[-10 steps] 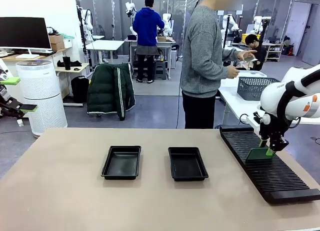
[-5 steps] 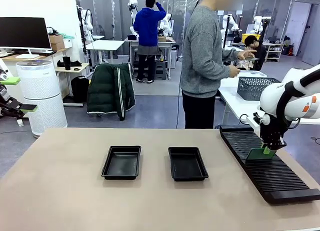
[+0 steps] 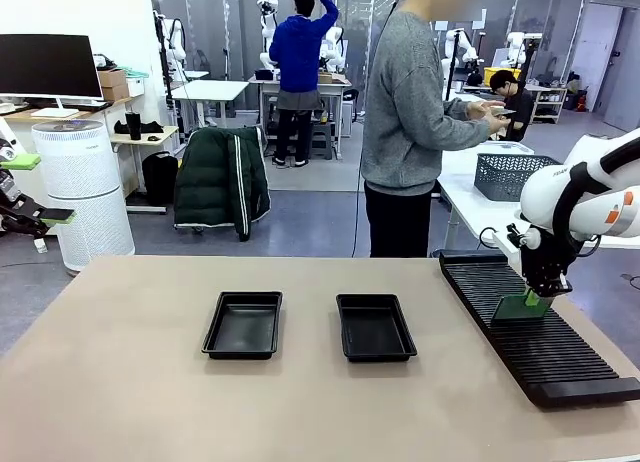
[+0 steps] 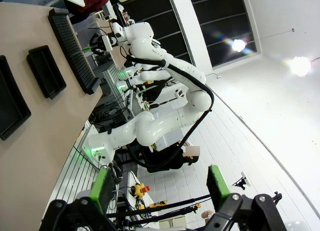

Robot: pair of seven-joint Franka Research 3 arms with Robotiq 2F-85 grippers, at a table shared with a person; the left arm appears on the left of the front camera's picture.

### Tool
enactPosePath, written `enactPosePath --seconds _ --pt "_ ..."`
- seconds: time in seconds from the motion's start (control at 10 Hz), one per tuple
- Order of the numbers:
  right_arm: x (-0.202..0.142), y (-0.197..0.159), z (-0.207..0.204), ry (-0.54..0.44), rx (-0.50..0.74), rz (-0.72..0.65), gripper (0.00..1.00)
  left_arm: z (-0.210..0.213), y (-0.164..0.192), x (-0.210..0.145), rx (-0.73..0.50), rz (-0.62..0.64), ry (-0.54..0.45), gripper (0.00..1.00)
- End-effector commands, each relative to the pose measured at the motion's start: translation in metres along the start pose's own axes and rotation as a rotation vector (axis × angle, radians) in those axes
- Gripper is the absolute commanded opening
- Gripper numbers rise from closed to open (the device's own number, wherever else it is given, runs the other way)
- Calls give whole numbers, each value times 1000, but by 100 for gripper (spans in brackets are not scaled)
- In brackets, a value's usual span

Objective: Inspect and transfer BCBs to ESD trays.
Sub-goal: Pick up the Blank PCB from the PCB Rack and place it in the left ESD tray.

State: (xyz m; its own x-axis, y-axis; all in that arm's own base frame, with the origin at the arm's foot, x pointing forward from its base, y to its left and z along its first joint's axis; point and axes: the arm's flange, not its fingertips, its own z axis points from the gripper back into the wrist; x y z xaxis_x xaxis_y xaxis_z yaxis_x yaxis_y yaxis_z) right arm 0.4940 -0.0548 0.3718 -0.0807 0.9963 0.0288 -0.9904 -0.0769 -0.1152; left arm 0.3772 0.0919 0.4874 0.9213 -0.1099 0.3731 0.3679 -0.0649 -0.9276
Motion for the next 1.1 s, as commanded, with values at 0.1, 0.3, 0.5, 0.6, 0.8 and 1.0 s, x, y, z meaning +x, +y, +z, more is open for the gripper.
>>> enactPosePath --seconds 0.1,0.3,0.5,0.6,0.8,1.0 --pt "0 0 0 0 0 0 0 1 -1 0 1 -2 -2 100" --pt "0 0 0 0 0 0 0 1 -1 0 1 -2 -2 100" --pt "0 0 0 0 0 0 0 1 -1 0 1 -2 -2 100" --pt "0 0 0 0 0 0 0 1 -1 0 1 -2 -2 100" --pt "1 -3 2 2 -6 -3 0 1 -1 0 1 -2 -2 100" --pt "2 -4 5 3 -1 3 0 1 -1 0 1 -2 -2 100"
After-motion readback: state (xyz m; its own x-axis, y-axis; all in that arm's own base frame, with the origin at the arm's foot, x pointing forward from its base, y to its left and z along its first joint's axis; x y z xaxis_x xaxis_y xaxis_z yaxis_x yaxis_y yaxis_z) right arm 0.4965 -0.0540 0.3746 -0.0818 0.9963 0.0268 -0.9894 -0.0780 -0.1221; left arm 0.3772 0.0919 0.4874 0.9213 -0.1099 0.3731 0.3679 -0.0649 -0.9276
